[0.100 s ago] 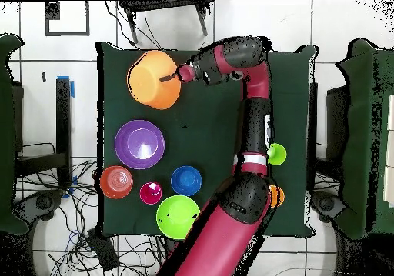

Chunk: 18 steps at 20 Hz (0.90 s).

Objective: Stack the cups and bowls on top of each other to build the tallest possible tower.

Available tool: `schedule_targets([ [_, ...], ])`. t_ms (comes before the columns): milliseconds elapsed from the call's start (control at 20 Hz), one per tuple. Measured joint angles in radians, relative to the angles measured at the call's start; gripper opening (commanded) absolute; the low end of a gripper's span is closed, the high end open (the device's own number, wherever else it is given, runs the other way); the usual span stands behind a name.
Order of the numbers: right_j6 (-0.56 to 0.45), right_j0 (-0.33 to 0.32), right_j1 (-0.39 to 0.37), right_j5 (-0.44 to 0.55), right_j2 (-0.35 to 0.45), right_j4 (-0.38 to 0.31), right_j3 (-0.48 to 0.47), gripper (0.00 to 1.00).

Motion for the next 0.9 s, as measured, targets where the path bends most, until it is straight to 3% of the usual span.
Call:
schedule_targets([
  [450, 0.000, -0.011, -0.038, -0.014, -0.019, -0.016, 0.010, 1.00],
  [900, 0.000, -0.073, -0.086, -0.014, -0.057, -0.025, 0.028, 1.00],
])
